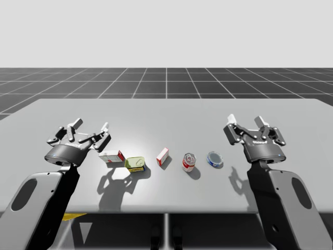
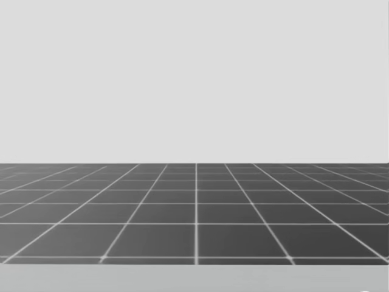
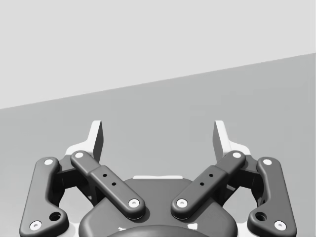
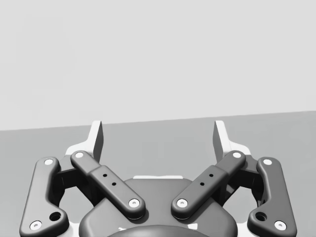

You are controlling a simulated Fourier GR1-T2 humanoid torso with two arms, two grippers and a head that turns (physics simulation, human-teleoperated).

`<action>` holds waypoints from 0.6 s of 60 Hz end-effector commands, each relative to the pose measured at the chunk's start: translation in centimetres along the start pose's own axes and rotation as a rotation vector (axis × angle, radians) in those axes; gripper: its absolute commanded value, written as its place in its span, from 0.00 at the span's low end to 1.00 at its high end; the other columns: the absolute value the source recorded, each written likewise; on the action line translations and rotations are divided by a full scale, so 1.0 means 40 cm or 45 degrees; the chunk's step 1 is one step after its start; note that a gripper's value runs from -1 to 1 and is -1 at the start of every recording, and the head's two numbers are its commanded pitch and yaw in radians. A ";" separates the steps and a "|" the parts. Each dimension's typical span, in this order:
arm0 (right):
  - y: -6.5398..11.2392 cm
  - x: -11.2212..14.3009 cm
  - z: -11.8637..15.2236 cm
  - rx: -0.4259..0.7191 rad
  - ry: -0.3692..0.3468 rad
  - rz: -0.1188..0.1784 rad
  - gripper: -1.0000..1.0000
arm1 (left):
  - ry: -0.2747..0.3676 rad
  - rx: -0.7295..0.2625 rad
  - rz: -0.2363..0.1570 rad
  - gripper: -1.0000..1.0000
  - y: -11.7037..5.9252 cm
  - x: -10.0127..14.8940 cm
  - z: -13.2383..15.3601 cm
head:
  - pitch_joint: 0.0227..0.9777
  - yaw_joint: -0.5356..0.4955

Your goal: Pick up the pudding box and lift it.

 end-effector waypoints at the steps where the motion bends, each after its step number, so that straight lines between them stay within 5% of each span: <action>1: -0.004 -0.002 0.000 -0.058 -0.001 -0.038 0.00 | -0.001 -0.001 -0.002 0.00 0.000 0.000 -0.001 | 0.06 0.53; 18: -0.004 0.001 -0.007 -0.020 0.049 -0.039 0.00 | -0.002 -0.001 -0.002 0.00 -0.001 -0.001 0.000 | 0.16 0.53; 36: -0.004 0.002 -0.007 -0.015 0.067 -0.047 0.00 | -0.002 -0.001 -0.005 0.00 0.000 -0.002 -0.001 | 0.48 0.55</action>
